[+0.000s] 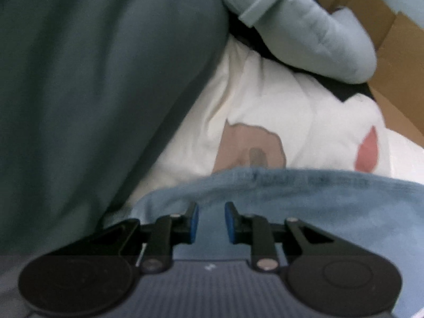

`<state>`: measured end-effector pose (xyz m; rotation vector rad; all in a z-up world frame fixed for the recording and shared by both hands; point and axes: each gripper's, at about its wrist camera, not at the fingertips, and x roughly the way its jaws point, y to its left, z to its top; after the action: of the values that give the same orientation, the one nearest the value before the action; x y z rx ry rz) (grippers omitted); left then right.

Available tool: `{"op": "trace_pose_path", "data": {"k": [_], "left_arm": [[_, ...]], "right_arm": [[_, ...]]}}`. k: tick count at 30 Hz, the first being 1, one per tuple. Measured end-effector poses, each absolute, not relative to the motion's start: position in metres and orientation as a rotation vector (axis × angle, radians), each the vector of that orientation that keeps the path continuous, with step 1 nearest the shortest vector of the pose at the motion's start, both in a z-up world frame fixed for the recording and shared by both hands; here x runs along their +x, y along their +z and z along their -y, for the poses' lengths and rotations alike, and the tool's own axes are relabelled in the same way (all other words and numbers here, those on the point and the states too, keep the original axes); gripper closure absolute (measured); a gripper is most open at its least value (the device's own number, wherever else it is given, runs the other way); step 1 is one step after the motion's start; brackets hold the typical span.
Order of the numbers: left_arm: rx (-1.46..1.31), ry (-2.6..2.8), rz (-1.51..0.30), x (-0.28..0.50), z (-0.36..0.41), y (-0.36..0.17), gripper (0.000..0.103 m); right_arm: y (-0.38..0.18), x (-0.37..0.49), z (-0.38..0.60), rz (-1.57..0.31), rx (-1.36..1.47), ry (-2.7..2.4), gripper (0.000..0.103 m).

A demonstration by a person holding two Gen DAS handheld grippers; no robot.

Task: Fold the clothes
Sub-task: 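Release the right gripper and press the jeans flat while the left gripper grasps the hem, then open both grippers and lift them away from the folded jeans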

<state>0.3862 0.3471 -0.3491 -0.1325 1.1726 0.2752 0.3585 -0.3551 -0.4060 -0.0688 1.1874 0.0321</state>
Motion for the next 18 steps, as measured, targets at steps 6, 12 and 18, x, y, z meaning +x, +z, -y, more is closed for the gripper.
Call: {"op": "trace_pose_path", "data": {"k": [6,12,18], "left_arm": [[-0.260,0.261,-1.213,0.355,-0.337,-0.370,0.079],[-0.316,0.354,-1.224,0.375,-0.333,-0.413,0.079],[-0.232,0.412,-1.226,0.393,-0.327,-0.424,0.080]], "right_arm": [[-0.405,0.356,0.366,-1.204,-0.050,0.031,0.019],[-0.411,0.365,0.370,-1.223,-0.046,0.019,0.009],[-0.417,0.367,0.374,-1.196,-0.015,0.011,0.002]]}}
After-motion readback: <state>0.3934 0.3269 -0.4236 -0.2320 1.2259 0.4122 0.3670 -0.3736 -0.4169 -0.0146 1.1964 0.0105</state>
